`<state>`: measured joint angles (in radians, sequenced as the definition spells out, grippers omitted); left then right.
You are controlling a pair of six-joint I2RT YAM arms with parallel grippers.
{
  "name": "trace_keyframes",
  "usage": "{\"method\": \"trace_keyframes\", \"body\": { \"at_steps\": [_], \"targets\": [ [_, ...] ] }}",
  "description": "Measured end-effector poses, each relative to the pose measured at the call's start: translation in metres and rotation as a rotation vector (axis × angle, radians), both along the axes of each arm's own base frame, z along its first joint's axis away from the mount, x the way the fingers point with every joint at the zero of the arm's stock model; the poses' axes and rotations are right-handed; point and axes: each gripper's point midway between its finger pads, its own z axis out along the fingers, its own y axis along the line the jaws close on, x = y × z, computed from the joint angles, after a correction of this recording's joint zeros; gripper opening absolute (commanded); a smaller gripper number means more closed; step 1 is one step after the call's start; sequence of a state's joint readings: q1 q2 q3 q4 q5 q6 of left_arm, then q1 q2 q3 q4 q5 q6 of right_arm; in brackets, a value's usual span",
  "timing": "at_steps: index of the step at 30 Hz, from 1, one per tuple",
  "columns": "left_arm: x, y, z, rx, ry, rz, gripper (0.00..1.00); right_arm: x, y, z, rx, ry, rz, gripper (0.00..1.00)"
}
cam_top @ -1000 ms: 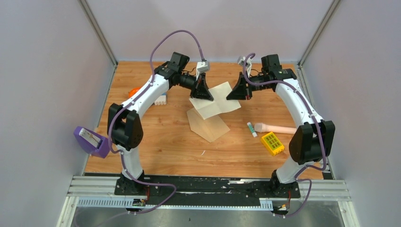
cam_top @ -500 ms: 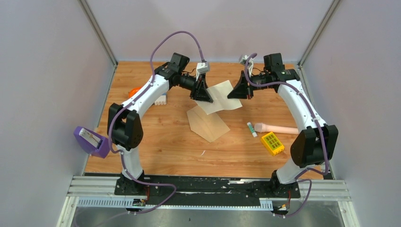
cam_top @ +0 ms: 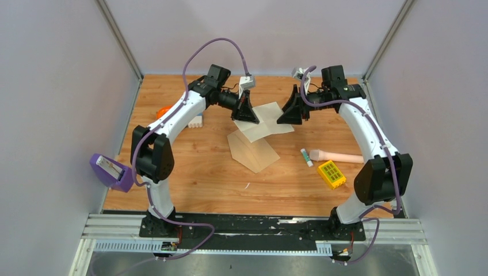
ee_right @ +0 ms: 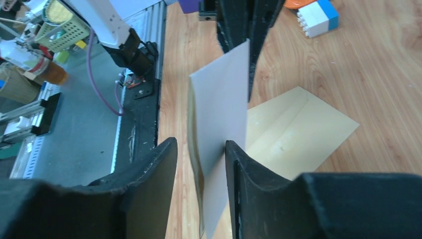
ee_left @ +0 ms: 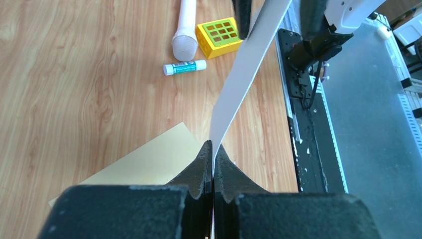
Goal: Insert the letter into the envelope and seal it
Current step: Fold the letter.
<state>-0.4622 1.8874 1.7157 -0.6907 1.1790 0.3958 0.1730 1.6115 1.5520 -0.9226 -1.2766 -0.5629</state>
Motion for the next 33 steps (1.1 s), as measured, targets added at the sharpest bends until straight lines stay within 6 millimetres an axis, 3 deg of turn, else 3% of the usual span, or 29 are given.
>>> {"method": "trace_keyframes", "body": {
  "at_steps": [11, 26, 33],
  "targets": [
    [0.005, -0.002, -0.001, 0.007, 0.013, 0.016, 0.0, -0.036, 0.015, 0.012, 0.123, 0.074, 0.154, 0.51],
    [0.006, -0.003, 0.001, 0.003, 0.018, 0.021, 0.0, -0.035, 0.032, -0.02, 0.156, 0.248, 0.215, 0.54],
    [0.006, -0.003, 0.002, -0.001, 0.014, 0.022, 0.0, -0.034, 0.042, -0.035, 0.128, 0.288, 0.236, 0.45]
  ]
}}
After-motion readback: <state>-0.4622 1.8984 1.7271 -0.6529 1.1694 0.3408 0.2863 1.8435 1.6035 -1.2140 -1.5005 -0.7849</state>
